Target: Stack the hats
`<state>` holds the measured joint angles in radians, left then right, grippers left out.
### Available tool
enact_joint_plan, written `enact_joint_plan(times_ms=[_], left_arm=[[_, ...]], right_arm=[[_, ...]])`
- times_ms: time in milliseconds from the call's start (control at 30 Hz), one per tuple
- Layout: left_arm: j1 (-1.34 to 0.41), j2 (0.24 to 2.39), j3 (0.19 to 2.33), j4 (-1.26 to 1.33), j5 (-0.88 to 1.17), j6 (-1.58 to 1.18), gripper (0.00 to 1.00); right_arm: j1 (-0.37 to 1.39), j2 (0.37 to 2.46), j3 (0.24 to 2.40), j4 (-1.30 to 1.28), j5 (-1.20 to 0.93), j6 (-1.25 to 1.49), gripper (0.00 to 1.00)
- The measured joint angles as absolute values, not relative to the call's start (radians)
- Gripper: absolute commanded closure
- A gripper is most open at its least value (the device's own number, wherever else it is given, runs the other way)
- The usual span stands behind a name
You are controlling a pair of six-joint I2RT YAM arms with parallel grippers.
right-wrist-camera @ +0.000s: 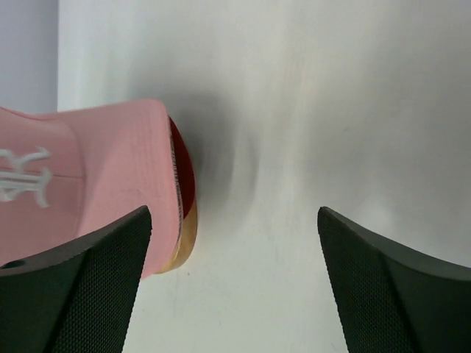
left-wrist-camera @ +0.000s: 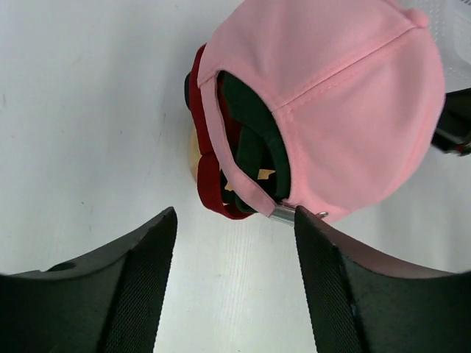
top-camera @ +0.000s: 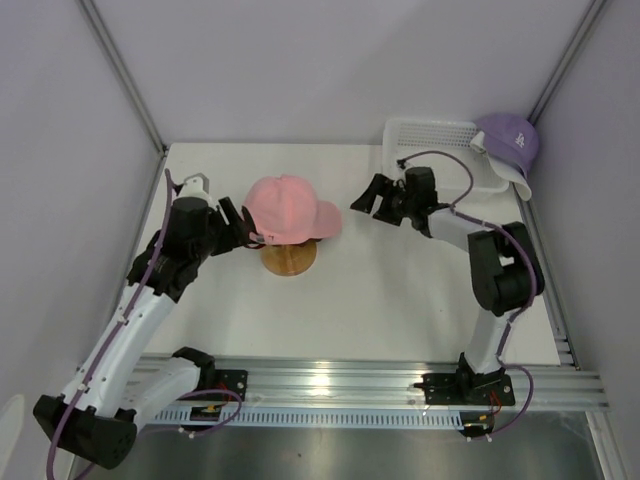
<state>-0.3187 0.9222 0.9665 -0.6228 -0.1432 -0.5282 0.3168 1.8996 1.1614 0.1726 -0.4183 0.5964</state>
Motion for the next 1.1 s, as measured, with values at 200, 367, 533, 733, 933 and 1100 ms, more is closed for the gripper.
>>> enact_joint_plan(times_ms=[200,367,533,733,933,1100], left_arm=[[-0.318,0.889,1.066,-0.672,-0.12,-0.451,0.0],[-0.318,0.857,1.153,-0.679,-0.067,-0.387,0.0],[-0.318,0.882,1.182,-0.65,0.023,-0.328,0.01],[-0.318,0.983,1.194,-0.63,0.057,-0.297,0.0],[-0.299,1.034,1.194,-0.587,0.062,-0.294,0.01],[-0.218,1.045,1.172,-0.527,0.096,-0.31,0.0]], right_arm=[[0.155,1.651,1.304,-0.069,-0.38,0.49,0.0],[0.029,1.539,1.594,-0.218,-0.246,0.385,0.0],[-0.171,1.546,1.754,-0.267,-0.12,0.324,0.01],[-0.358,1.751,1.84,-0.345,-0.085,0.409,0.01],[-0.386,1.781,1.491,-0.192,-0.087,0.67,0.05],[-0.363,1.837,1.394,-0.023,-0.083,0.903,0.05]])
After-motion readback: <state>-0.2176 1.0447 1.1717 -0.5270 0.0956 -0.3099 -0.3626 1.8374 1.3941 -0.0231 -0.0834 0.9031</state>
